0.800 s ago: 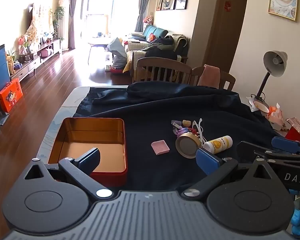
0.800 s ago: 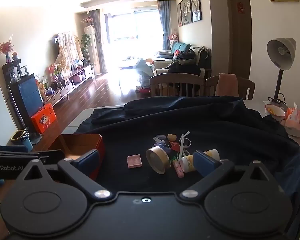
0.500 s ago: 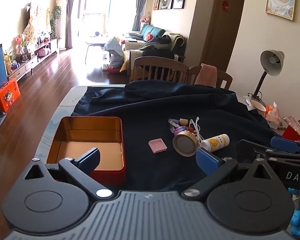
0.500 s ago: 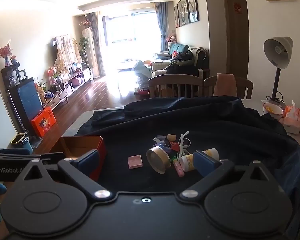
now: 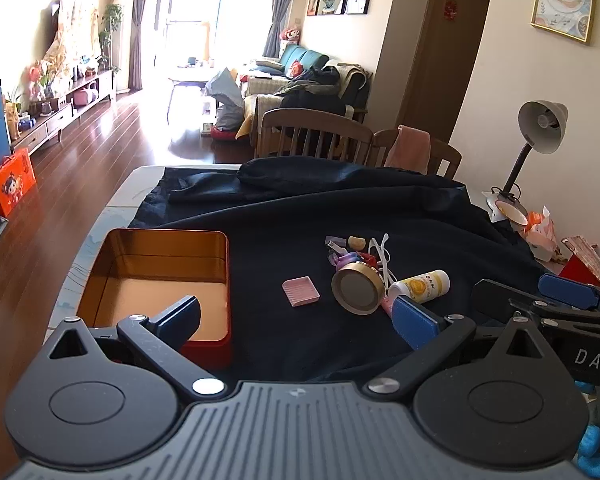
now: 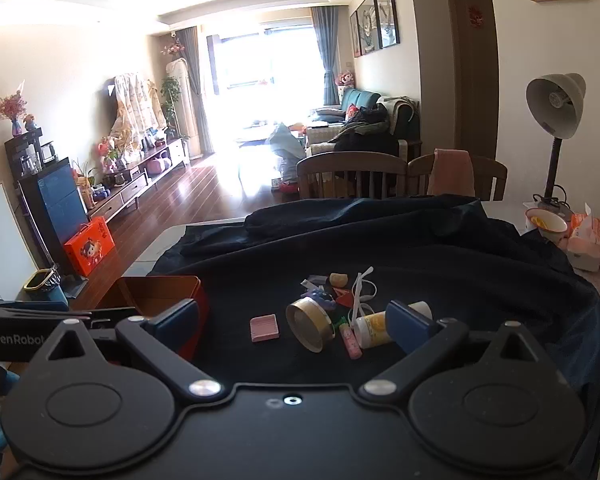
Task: Organize rigid objects
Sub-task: 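Move both tools toward the cluster of items on the cloth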
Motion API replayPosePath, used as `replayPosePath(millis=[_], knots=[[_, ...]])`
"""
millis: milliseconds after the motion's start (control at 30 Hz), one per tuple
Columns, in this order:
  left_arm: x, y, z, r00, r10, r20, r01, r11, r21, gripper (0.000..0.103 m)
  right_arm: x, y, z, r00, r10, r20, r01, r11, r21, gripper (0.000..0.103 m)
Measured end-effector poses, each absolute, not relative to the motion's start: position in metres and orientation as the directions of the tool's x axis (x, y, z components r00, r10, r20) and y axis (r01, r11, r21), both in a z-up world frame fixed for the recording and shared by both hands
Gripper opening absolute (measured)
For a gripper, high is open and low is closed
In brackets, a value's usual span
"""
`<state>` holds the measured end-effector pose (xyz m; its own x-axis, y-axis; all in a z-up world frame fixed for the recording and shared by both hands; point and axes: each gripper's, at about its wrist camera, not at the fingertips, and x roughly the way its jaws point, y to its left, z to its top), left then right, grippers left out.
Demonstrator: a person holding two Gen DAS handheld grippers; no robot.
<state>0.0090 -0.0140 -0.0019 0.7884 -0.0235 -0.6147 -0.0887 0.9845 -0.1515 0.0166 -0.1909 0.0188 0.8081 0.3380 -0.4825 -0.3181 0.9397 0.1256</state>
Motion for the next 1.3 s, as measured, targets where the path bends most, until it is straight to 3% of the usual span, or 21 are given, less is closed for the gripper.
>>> replayPosePath(millis=[500, 967, 1300], knots=[[0.053, -0.039, -0.012, 0.768, 0.021, -0.641, -0.138, 0.981, -0.133, 0.103, 0.068, -0.232, 0.009, 0.768, 0.406, -0.495, -0.373, 0.912, 0.169, 0.098], [0.114, -0.064, -0.03, 0.733, 0.058, -0.678, -0.162, 0.983, -0.091, 0.103, 0.131, -0.272, -0.018, 0.732, 0.434, -0.526, -0.461, 0.883, 0.088, 0.098], [0.147, -0.084, -0.065, 0.683, 0.049, -0.729, -0.159, 0.984, -0.083, 0.103, 0.171, -0.279, -0.059, 0.606, 0.467, -0.644, -0.571, 0.819, 0.055, 0.097]])
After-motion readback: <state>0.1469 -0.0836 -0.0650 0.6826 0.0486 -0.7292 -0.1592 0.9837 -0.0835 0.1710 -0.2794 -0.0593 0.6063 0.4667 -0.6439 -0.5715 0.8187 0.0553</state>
